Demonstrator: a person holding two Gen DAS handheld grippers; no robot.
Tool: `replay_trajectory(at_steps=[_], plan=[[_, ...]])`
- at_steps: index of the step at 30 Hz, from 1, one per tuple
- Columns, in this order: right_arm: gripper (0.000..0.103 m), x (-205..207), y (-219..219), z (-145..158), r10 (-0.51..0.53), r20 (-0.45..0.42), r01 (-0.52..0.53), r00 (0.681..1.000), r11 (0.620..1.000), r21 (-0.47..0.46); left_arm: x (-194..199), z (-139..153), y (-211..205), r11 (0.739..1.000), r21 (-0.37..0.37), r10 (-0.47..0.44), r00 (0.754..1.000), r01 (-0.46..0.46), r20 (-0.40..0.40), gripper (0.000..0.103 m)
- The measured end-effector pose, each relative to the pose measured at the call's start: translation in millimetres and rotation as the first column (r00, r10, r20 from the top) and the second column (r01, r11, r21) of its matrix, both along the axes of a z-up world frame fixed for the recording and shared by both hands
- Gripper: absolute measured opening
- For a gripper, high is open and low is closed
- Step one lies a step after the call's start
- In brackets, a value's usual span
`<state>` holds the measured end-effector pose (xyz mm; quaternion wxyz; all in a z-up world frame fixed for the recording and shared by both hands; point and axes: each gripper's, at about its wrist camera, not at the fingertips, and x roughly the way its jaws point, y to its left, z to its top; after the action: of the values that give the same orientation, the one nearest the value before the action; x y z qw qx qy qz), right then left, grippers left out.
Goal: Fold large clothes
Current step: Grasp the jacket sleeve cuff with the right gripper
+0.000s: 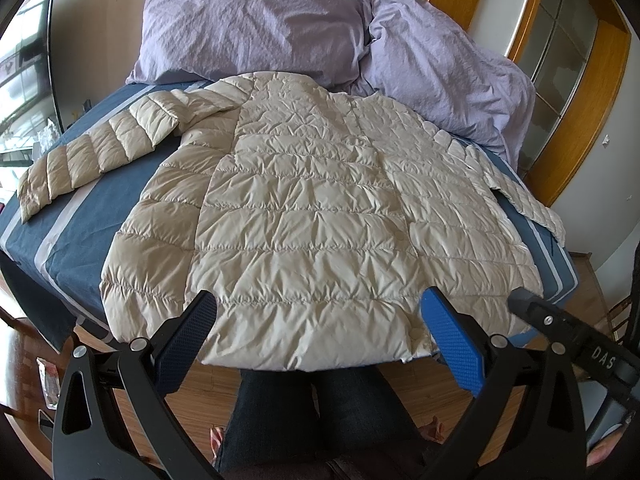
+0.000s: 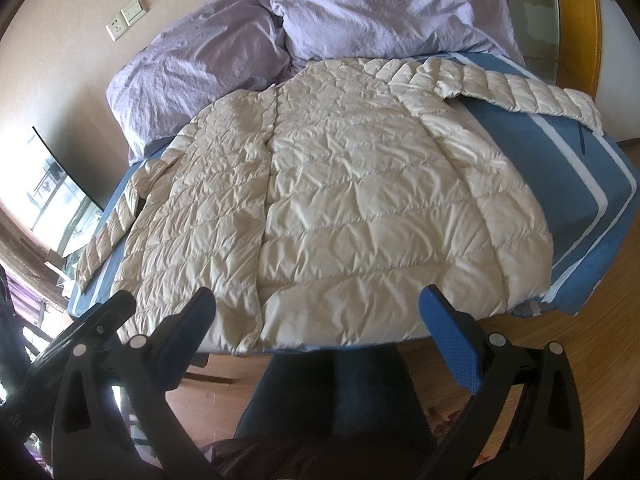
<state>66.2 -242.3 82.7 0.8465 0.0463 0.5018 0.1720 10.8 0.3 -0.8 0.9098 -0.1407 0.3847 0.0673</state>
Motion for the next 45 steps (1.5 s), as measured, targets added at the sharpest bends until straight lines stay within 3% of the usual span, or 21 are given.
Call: replay_trajectory(at_steps=[8,16,21,25,31,34,37,41,45], plan=[[0.101,50.5,-20.4,1.8,-0.082,0.053,0.084,0.995,0.996,-0.040,39.5,-8.9,13.6,0.999,0.037,0.016,0.999,-0.014,-0.038,0.102],[0.101,141.7,-68.2,-20.3,-0.230,0.025,0.231,0.973,0.969,-0.083,106.5,-18.9,36.1,0.994,0.094,0.067,0.995,-0.060,-0.071,0.102],[0.096,200.4,-108.0,-31.3,-0.324,0.043,0.327,0.945,0.935,-0.134,150.0,-31.6,50.6,0.979,0.175,0.120,0.988,-0.102,-0.096,0.102],[0.096,240.9,-148.3,-36.7,-0.414,0.096,0.424,0.905,0.880,-0.212,171.3,-44.6,57.7,0.964,0.234,0.155,0.980,-0.123,-0.123,0.102],[0.088,293.6,-232.3,-49.5,-0.591,0.114,0.597,0.799,0.756,-0.269,185.5,-59.0,59.6,0.956,0.268,0.165,0.976,-0.122,-0.144,0.102],[0.081,312.1,-277.2,-60.4,-0.673,0.070,0.664,0.737,0.701,-0.260,187.2,-64.3,57.7,0.952,0.281,0.167,0.975,-0.121,-0.148,0.102],[0.077,318.0,-300.2,-65.2,-0.725,0.056,0.713,0.686,0.655,-0.249,186.2,-66.8,56.8,0.950,0.285,0.171,0.975,-0.125,-0.145,0.102],[0.074,319.3,-319.3,-68.5,-0.757,0.064,0.746,0.650,0.620,-0.243,188.0,-68.8,58.2,0.953,0.276,0.169,0.975,-0.124,-0.145,0.102],[0.061,312.6,-334.6,-73.5,-0.797,0.056,0.786,0.602,0.578,-0.217,188.9,-69.7,62.0,0.960,0.249,0.164,0.976,-0.124,-0.145,0.102]])
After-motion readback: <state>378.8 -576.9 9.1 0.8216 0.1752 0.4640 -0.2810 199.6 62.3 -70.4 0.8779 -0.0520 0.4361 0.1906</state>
